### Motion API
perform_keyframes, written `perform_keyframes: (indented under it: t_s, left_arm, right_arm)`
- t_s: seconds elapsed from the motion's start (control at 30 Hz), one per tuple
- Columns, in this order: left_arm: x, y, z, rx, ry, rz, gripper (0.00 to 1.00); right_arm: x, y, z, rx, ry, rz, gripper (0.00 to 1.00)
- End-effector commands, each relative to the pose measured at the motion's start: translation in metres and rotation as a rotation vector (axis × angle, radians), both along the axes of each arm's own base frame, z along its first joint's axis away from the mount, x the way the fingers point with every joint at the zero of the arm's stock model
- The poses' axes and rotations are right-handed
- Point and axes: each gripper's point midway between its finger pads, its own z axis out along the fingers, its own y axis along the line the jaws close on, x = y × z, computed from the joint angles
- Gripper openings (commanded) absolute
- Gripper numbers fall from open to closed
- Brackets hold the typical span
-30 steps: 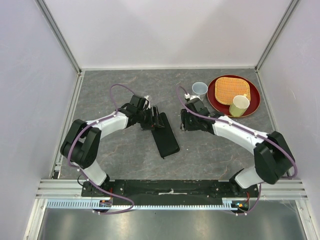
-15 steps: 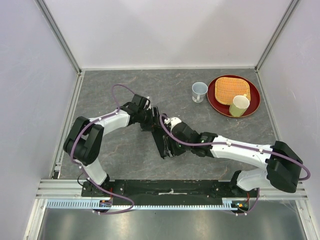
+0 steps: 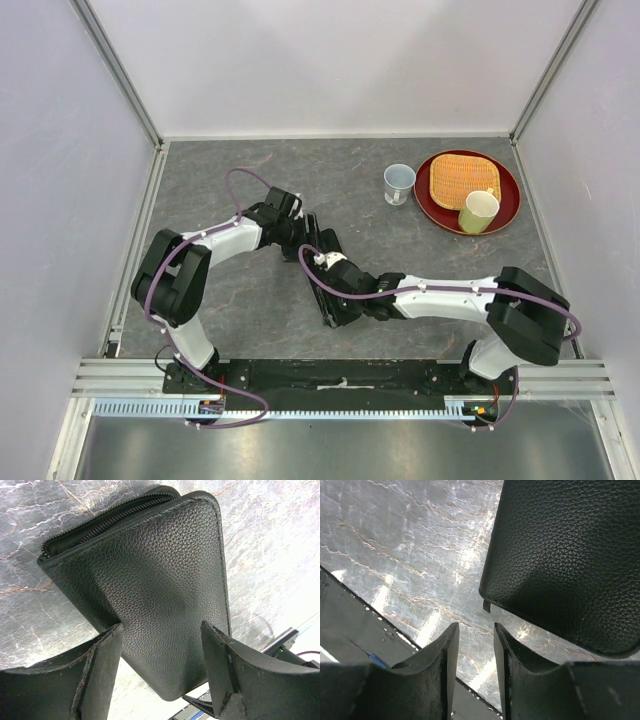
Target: Sort the hair-cutting tools
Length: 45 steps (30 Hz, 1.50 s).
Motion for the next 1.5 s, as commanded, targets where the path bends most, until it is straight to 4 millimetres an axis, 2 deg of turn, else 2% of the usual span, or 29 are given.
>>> perform_keyframes:
  t_s: [0.0,0.3,0.4,0.47,0.57,0.63,0.8,0.9,1.0,1.23,1.47]
  left_arm:
    - [-0.032,0.029,-0.053,0.161,0.157,0.005,0.72]
    - [-0.033,0.028,-0.056,0.156,0.173,0.012,0.71]
    - [-0.034,0.028,-0.056,0.152,0.178,0.013,0.7]
    - [-0.034,0.028,-0.056,0.15,0.171,0.015,0.7]
    - [-0.033,0.028,-0.055,0.143,0.156,0.018,0.7]
    - [-0.032,0.028,-0.053,0.135,0.134,0.02,0.71]
    - [-0.025,0.027,-0.037,0.09,0.032,0.046,0.76]
    - [-0.028,0.028,-0.031,0.072,0.014,0.045,0.8]
    - [-0.034,0.032,-0.032,0.08,0.017,0.045,0.83]
    - [-0.056,0.046,-0.047,0.112,0.056,0.065,0.88]
    - [-0.062,0.041,-0.039,0.075,-0.019,0.122,0.9]
  right_arm:
    - [0.005,0.016,-0.003,0.034,0.004,-0.024,0.4]
    - [0.022,0.027,-0.021,0.017,-0.03,-0.078,0.37]
    - [0.028,0.022,-0.026,0.004,-0.034,-0.142,0.24]
    - [0.031,0.019,-0.028,0.003,-0.028,-0.197,0.2]
    - [0.034,0.01,-0.034,-0.007,-0.032,-0.271,0.04]
    - [0.036,0.007,-0.036,-0.016,-0.043,-0.282,0.0]
    - [0.042,0.014,-0.021,0.002,-0.095,-0.227,0.0]
    - [0.045,0.02,-0.007,0.018,-0.12,-0.194,0.0]
    - [0.046,0.029,0.008,0.049,-0.124,-0.176,0.0]
    - [0.049,0.038,0.022,0.106,-0.125,-0.194,0.0]
    - [0.044,0.063,0.043,0.23,-0.093,-0.155,0.0]
